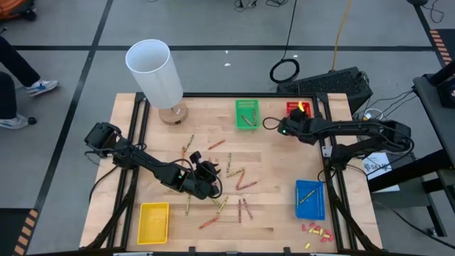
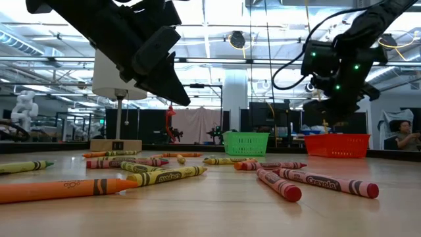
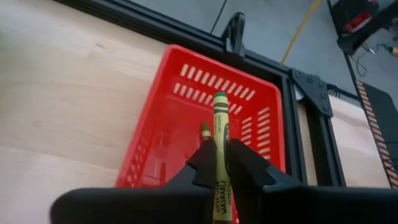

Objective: Sort crayons
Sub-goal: Put the green crayon into the red bin, then put the orange crayon into the yellow bin

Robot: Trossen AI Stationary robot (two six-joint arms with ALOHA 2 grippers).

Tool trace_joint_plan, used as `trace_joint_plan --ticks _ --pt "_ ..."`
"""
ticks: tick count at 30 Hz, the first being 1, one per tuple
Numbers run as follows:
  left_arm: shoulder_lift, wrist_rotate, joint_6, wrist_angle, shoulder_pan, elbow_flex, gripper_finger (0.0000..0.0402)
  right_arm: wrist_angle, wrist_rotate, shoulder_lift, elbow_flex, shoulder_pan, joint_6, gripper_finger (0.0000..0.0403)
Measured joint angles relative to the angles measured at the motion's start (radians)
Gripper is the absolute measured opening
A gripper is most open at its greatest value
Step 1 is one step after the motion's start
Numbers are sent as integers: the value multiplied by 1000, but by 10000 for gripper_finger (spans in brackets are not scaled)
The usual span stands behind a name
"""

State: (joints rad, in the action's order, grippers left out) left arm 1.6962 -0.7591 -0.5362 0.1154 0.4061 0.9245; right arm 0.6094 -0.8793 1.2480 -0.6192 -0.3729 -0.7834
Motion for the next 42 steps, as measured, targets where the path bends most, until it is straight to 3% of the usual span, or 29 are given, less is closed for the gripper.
trace_joint_plan --ticks 8,13,20,24,30,35,42 --pt "0 0 -1 -2 0 0 102 -9 18 0 1 -20 18 101" --pt "0 0 0 4 0 0 102 6 69 -15 1 31 59 138" --pt "0 0 -29 98 0 0 102 -18 72 -112 1 307 5 155" --pt "0 0 -126 197 -2 0 102 -147 41 -151 10 536 63 155" --pt "-58 10 -129 300 -62 0 102 -347 17 -150 72 796 164 155" --pt "-107 45 -6 281 -105 1 102 -383 75 -151 76 888 271 155" --pt "-114 124 -8 207 -94 1 102 -399 123 -150 76 905 273 155"
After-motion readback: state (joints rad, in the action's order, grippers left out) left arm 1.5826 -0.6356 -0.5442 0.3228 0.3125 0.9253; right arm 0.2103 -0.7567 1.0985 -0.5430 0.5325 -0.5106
